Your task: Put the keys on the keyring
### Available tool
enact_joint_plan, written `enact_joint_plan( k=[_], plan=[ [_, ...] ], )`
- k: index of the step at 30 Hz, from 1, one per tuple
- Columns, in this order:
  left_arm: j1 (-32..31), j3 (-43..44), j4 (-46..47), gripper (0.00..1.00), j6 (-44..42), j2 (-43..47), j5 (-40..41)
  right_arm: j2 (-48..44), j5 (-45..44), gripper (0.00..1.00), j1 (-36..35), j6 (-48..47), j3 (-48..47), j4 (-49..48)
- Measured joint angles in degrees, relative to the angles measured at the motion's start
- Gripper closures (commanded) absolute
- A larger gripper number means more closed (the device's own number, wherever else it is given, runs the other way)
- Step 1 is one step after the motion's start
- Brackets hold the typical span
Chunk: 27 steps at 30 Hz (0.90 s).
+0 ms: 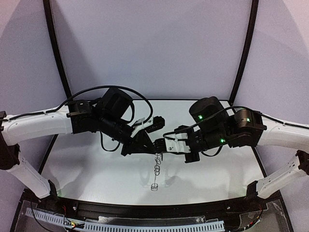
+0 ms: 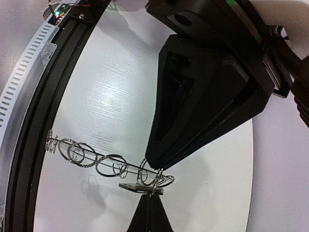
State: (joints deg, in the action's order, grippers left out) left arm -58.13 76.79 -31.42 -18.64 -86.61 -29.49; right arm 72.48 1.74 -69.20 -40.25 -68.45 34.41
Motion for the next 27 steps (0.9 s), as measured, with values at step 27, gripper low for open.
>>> enact_joint_plan(
  k=[27],
  plan=[
    [1.7, -4.1, 1.0, 0.97, -10.8, 0.8, -5.1, 2.9, -4.9, 1.00, -1.1, 2.8, 5.9, -16.4]
  ],
)
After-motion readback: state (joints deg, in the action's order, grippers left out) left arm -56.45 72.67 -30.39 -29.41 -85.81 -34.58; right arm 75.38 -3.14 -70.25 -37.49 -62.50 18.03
